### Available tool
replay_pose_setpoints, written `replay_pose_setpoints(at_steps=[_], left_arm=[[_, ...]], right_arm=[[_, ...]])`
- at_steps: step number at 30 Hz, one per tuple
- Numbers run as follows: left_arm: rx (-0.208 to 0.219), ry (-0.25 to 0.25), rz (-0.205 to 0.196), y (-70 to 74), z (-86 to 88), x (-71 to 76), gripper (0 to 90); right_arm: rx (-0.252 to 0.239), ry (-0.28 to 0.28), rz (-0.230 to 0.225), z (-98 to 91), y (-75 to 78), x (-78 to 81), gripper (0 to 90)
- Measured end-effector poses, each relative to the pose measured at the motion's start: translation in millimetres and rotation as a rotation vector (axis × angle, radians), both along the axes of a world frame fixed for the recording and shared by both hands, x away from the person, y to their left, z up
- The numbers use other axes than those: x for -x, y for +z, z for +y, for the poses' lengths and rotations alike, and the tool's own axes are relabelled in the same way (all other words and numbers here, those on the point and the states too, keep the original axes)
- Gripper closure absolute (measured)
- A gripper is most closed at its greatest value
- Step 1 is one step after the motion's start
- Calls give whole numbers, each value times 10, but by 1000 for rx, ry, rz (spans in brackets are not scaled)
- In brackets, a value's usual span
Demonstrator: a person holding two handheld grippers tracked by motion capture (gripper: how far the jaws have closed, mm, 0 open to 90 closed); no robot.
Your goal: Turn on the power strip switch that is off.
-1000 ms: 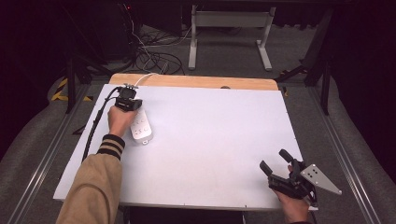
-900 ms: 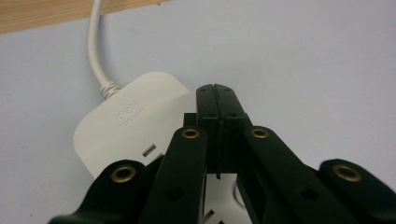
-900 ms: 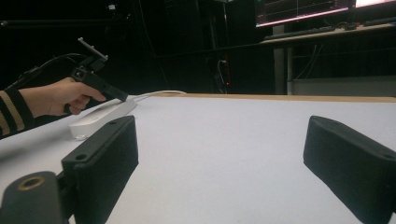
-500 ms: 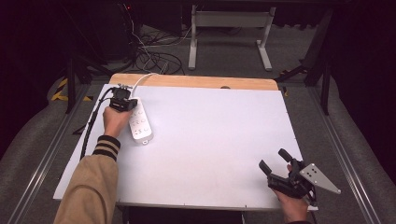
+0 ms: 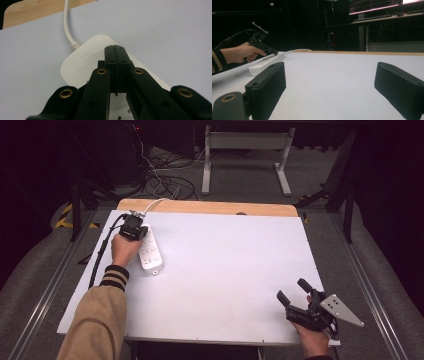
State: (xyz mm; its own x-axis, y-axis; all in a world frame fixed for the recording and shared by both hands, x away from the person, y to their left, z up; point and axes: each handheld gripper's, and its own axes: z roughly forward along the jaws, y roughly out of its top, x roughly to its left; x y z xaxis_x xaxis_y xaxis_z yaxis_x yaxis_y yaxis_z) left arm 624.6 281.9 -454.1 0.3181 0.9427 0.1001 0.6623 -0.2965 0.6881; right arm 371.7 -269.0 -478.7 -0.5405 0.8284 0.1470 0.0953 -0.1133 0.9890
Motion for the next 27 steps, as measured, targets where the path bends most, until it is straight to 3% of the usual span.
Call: replay_pose_setpoints(at_steps=[7,10,13,15,27], left_arm=[[-22,-20,21,21,-11,-17,900],[-59,-18,36,32,-66,-27,900],[-34,-13,40,23,-76,-42,900],[-56,-10,43,28,-99,-39,900],[-41,-5,37,20,-87,-30,900]], right_arm=[[-1,-2,-1,-3,3,0,108],[0,-1,-2,0,0,0,108],[-3,-2,-1,-3,3,3,108],[-2,-4,-2,-6,3,5,107],[-7,2,2,-22,1,32,107]])
